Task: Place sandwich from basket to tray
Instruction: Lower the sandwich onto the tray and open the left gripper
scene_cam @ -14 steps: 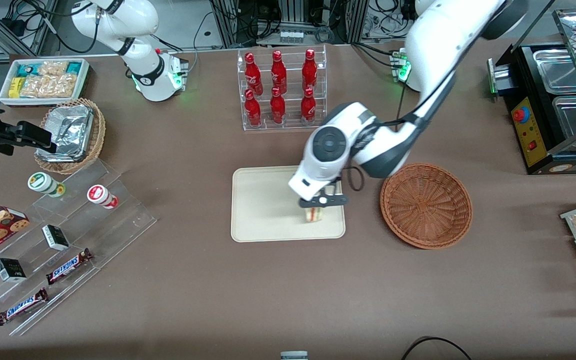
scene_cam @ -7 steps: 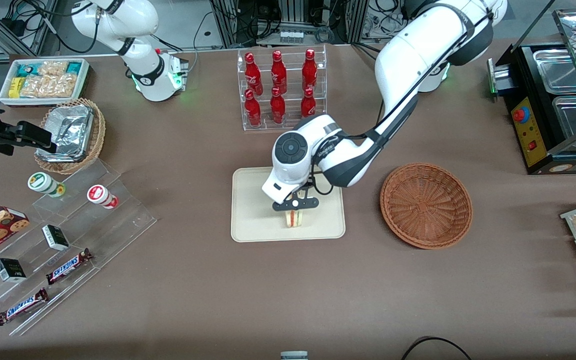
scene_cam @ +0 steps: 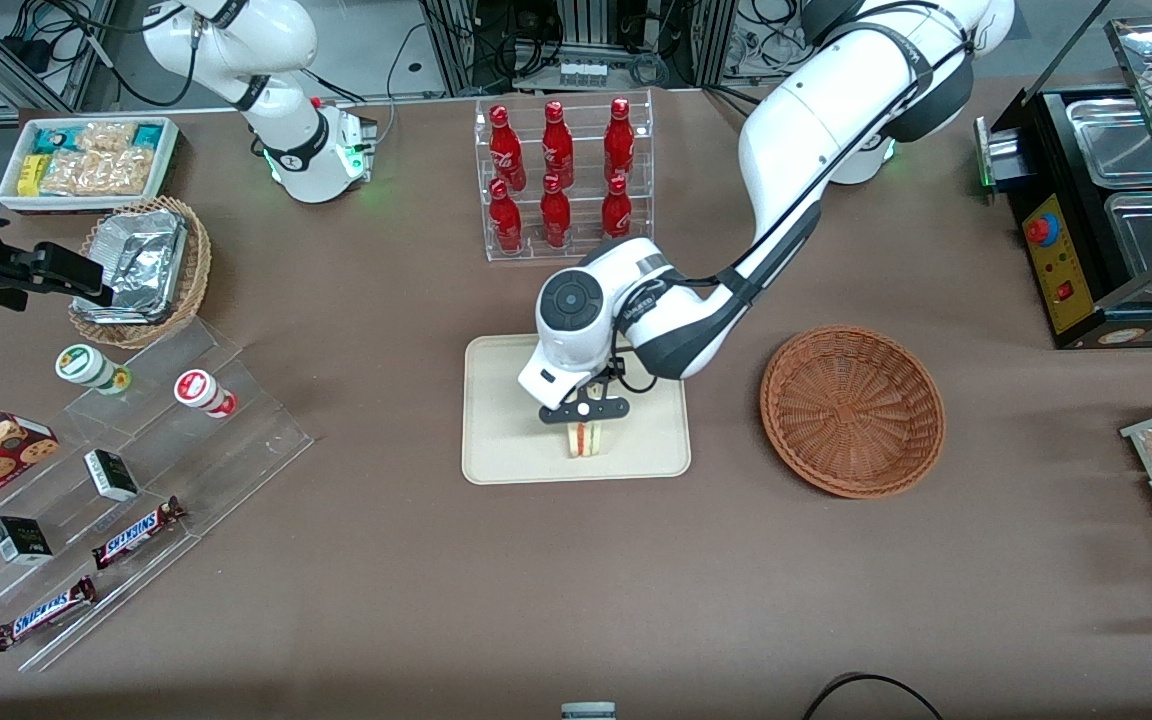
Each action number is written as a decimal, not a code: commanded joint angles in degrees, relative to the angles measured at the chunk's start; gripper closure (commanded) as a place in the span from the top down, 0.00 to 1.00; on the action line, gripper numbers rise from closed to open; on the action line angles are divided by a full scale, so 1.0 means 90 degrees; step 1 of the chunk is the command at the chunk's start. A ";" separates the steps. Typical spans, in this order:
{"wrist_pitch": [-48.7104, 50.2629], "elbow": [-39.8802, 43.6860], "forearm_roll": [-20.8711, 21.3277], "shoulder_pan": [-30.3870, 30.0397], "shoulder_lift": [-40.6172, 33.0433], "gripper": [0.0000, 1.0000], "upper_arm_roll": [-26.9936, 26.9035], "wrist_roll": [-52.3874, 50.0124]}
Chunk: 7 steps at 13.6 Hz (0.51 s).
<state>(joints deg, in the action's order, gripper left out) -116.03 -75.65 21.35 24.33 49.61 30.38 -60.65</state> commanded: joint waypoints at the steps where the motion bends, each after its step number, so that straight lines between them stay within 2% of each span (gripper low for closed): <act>1: 0.0041 0.0212 0.0167 0.0129 0.0133 0.00 -0.0016 -0.0204; 2: 0.0041 0.0212 0.0167 0.0129 0.0133 0.00 -0.0016 -0.0204; 3: 0.0041 0.0212 0.0158 0.0129 0.0162 0.35 -0.0016 -0.0204; 4: 0.0031 0.0212 0.0148 0.0119 0.0172 0.99 -0.0016 -0.0233; 7: 0.0031 0.0280 0.0109 0.0061 0.0104 1.00 0.0004 -0.0185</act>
<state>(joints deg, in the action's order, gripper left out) -116.06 -75.40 21.36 24.66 50.16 30.34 -61.34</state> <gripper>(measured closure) 0.502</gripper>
